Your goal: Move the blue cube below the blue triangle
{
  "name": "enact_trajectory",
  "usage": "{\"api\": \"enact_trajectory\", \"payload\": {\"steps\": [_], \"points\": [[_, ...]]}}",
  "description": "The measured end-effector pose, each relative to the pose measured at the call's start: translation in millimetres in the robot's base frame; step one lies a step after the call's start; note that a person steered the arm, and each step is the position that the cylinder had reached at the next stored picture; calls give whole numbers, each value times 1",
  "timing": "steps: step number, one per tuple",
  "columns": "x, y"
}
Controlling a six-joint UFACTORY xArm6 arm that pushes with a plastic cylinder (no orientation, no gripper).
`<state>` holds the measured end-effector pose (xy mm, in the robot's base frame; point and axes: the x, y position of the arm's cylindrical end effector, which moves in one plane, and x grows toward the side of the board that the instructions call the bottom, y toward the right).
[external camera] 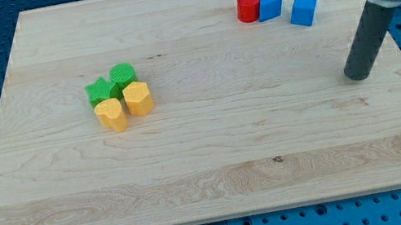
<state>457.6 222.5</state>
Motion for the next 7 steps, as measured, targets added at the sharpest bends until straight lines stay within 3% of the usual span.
{"api": "enact_trajectory", "payload": {"steps": [5,7], "points": [[-162,18],[-192,-21]]}}
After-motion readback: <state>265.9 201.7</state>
